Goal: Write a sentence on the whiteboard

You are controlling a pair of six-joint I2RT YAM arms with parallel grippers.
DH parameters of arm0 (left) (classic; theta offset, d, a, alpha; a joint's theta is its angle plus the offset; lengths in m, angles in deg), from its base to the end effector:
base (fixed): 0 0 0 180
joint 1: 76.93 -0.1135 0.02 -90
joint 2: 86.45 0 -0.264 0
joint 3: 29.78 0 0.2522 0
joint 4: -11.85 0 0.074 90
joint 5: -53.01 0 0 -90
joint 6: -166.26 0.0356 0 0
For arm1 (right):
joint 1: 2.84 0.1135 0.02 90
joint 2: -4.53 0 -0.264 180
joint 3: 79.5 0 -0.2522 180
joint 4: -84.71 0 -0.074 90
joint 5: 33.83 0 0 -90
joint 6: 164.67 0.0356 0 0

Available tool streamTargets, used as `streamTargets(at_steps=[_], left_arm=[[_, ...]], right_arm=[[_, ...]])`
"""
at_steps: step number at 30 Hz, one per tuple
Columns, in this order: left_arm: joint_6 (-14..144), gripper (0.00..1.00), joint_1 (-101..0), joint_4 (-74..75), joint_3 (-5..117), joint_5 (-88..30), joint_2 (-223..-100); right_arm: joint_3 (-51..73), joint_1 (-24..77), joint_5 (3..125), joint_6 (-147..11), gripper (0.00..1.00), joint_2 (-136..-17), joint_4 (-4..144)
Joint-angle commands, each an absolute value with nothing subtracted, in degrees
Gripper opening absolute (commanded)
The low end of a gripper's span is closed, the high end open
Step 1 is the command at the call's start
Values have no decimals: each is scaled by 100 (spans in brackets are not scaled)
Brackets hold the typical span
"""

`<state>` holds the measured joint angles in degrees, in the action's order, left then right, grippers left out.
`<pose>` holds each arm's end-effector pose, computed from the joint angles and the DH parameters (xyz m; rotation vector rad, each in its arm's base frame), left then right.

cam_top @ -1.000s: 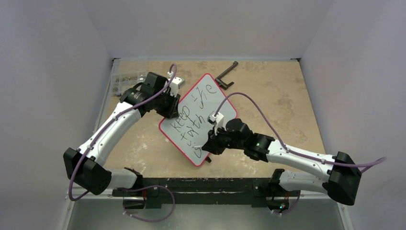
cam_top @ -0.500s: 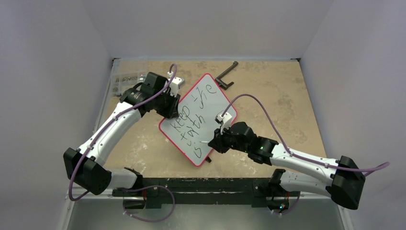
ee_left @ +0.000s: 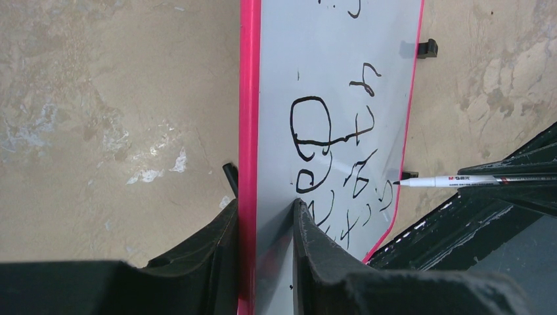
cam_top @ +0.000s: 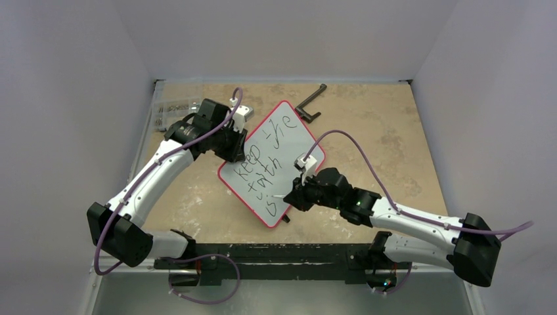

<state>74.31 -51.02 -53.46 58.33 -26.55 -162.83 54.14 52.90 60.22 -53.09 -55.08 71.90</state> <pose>0.2396 -0.1236 0.3336 0.6007 2.4638 -0.4255 0.1276 0.1918 0.2353 -0.6769 2.0415 0.8978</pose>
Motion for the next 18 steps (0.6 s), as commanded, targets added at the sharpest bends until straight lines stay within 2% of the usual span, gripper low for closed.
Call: streamTargets(at_steps=[1, 18], left_arm=[[7881, 0, -5197, -5515, 5773, -4042, -16354], [7881, 0, -5197, -5517, 5764, -4033, -16355]], right_arm=[[5454, 5269, 6108, -5358, 0, -5486, 7469], [5478, 5216, 5508, -5166, 0, -5918, 7453]])
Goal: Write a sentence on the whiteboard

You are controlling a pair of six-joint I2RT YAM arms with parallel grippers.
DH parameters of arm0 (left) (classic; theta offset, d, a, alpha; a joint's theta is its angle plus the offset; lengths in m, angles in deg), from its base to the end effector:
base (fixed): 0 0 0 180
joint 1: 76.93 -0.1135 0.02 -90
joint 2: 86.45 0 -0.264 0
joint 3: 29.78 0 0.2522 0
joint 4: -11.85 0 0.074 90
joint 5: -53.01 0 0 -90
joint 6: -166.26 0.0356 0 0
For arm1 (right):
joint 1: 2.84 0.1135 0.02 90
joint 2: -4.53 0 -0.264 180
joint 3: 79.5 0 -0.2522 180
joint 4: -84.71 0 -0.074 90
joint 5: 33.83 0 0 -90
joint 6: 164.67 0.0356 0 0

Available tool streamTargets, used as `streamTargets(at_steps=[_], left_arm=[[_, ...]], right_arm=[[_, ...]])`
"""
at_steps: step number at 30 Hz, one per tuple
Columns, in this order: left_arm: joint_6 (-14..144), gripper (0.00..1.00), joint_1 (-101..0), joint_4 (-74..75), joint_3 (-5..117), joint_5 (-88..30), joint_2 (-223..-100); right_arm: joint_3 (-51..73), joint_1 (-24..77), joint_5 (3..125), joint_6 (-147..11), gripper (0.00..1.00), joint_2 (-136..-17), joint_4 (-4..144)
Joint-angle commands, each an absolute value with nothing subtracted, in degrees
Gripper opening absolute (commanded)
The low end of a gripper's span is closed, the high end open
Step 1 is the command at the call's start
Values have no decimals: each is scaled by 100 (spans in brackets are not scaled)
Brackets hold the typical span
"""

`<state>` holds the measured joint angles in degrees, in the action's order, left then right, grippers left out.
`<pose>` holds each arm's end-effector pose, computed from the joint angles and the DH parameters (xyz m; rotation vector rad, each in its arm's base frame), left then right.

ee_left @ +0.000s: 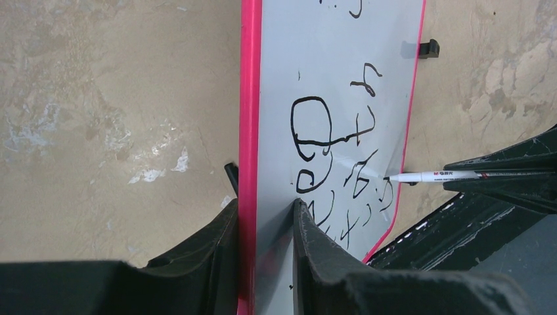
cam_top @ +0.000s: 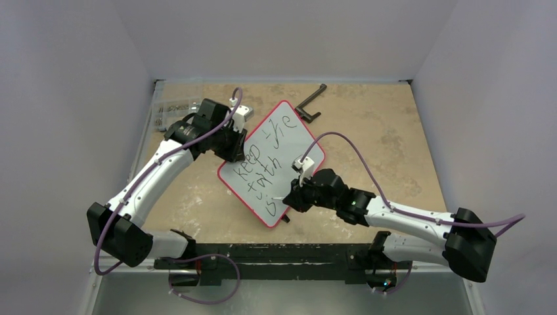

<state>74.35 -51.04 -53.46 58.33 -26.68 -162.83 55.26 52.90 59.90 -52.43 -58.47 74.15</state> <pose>0.2397 -0.1234 0.3336 0.6001 2.4637 -0.4223 0.1314 0.1970 0.2198 -0.6721 2.0854 0.8784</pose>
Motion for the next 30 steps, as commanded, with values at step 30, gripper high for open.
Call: streamTargets(at_steps=[30], left_arm=[[7881, 0, -5199, -5524, 5773, -4007, -16358]], right_arm=[[4770, 5051, 5782, -5308, 0, -5694, 7266]])
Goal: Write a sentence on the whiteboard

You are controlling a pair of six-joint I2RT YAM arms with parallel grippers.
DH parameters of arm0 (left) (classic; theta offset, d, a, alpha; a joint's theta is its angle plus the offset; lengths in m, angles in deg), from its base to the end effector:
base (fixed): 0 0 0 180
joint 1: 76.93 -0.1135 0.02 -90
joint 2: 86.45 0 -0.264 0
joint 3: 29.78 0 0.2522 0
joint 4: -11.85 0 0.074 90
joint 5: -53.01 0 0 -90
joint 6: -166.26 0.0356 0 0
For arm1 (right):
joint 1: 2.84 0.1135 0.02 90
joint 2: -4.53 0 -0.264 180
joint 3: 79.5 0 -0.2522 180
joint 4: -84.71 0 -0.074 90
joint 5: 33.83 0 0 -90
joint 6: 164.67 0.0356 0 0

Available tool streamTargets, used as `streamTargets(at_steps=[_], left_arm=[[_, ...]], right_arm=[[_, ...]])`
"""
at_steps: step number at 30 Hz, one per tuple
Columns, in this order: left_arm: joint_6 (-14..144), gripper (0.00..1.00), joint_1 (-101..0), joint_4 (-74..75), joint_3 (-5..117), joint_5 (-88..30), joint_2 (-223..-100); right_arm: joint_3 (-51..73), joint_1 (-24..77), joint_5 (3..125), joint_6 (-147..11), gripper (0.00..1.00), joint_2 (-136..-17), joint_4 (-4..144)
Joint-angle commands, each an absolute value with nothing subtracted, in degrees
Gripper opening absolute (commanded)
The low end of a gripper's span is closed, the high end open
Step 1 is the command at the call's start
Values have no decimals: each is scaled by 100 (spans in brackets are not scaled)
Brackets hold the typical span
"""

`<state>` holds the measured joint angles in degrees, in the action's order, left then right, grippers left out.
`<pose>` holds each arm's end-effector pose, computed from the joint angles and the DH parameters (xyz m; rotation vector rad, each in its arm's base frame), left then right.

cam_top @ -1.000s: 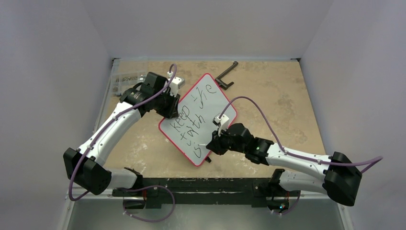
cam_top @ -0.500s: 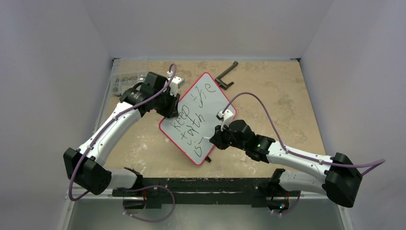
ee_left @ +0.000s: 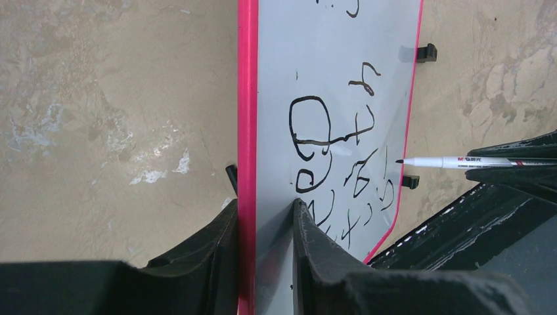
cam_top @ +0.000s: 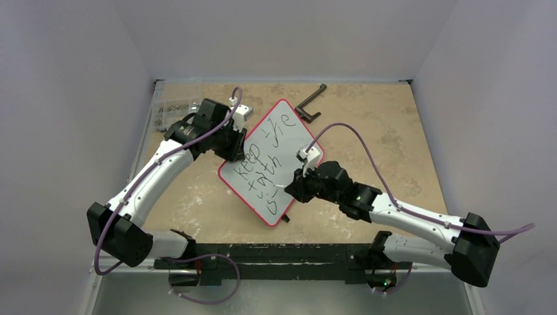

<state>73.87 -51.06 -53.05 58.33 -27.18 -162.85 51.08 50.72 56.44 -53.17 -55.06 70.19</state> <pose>0.2405 -0.1234 0.3340 0.5851 2.4605 -0.4158 0.1390 0.1885 0.2509 -0.5840 2.0212 0.8253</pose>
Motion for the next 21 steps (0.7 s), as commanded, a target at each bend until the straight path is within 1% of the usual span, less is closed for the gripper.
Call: streamTargets(at_steps=[1, 9, 21], left_arm=[[7881, 0, -5197, -5523, 5773, -4011, -16354], [7881, 0, -5197, -5522, 5773, -4010, -16355], [7890, 0, -5197, -5520, 5773, -4011, -16362]], right_arm=[[4739, 5051, 5750, -5305, 0, -5751, 7258], [4789, 5044, 5782, -5272, 0, -6021, 7339], [5352, 5051, 5907, -5243, 0, -5916, 7230]])
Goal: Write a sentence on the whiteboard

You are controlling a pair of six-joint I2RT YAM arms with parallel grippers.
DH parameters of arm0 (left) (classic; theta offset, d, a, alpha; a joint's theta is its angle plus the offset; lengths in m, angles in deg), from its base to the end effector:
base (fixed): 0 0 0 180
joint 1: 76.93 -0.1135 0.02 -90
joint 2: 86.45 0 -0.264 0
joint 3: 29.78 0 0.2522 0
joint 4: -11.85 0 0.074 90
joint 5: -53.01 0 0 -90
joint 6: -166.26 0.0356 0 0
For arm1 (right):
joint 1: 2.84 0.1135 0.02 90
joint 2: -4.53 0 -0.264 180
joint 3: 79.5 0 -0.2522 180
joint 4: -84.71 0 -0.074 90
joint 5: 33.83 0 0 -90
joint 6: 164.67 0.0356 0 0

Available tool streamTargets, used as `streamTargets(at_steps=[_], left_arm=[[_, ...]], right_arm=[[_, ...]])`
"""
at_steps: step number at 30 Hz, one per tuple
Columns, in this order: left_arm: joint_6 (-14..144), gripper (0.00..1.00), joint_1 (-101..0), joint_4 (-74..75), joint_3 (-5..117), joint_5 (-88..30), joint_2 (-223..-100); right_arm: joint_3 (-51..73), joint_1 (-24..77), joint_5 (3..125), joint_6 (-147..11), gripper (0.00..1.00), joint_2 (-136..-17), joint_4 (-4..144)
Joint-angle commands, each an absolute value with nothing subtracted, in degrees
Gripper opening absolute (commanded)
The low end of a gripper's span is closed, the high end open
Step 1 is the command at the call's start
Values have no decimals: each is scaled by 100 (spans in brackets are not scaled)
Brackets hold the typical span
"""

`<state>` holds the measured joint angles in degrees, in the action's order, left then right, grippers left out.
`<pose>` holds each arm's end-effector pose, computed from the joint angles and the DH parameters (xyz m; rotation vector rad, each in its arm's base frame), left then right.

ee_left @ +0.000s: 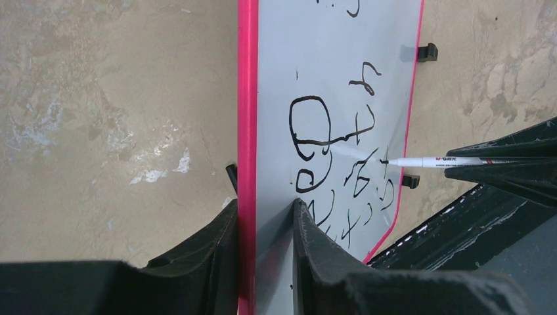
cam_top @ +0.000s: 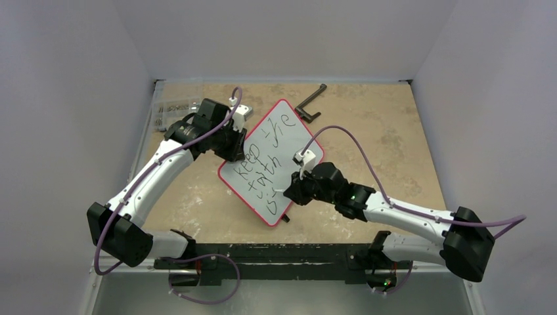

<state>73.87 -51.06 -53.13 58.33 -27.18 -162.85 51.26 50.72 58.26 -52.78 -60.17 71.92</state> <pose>0.2404 -0.1233 0.3339 0.5852 2.4619 -0.4155 0.1455 0.1993 0.2331 -0.6162 2.0857 0.8270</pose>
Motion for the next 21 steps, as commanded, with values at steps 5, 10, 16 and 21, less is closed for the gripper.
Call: streamTargets(at_steps=[5, 10, 16, 21], left_arm=[[7881, 0, -5197, -5518, 5773, -4007, -16362], [7881, 0, -5197, -5522, 5773, -4007, -16362], [7873, 0, -5200, -5523, 5773, -3999, -16354], [7872, 0, -5197, -5521, 5781, -3981, -16349]], right_arm=[[5582, 5051, 5907, -5114, 0, -5810, 7111], [5758, 5051, 5857, -4839, 0, -5792, 6904], [5898, 5051, 5706, -4576, 0, -5645, 6687], [5796, 5051, 5468, -4441, 0, -5418, 6483]])
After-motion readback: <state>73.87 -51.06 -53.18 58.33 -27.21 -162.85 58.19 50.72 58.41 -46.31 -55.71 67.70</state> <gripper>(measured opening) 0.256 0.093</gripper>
